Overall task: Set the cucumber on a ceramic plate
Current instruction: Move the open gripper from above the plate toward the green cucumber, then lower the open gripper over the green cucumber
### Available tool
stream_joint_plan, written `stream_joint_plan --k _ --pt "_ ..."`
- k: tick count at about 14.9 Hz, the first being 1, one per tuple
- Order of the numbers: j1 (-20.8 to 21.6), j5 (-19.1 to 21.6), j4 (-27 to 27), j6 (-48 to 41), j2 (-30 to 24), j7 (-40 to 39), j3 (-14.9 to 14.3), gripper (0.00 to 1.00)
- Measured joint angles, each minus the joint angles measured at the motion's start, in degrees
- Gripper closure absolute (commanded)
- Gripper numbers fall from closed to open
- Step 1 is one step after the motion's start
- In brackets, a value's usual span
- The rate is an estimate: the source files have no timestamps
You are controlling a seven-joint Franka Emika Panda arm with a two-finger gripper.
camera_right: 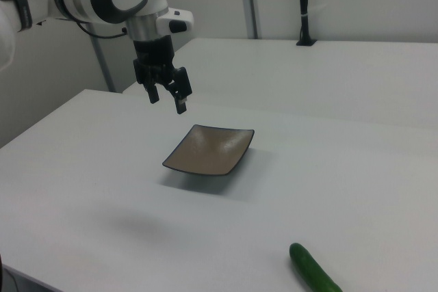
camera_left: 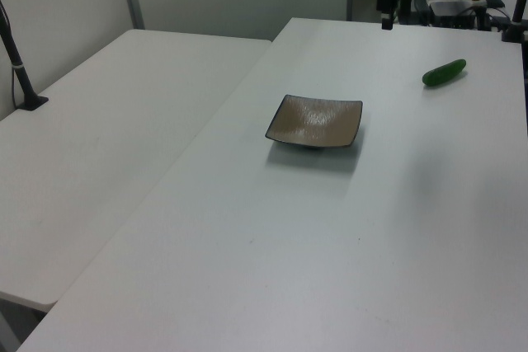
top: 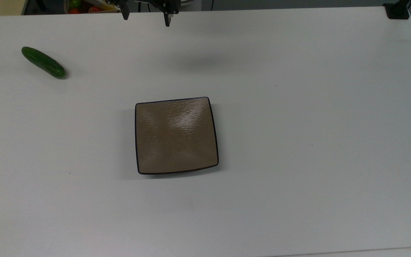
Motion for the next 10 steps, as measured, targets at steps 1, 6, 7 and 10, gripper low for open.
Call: stream_joint_plan --k 1,6,7,10 --pt "0.0 0.0 0.0 0.0 -0.1 -0.7 0.0 0.00" --pt "-4.8 -0.1 -6.6 0.3 -5.7 -20.5 -1.4 0.00" --pt "-6.5 -1.1 -9.2 0.4 -8.0 -25.5 -1.5 0.00" --pt "-8.9 -6.0 -12.2 1.6 -10.3 -36.9 -2.6 0.00"
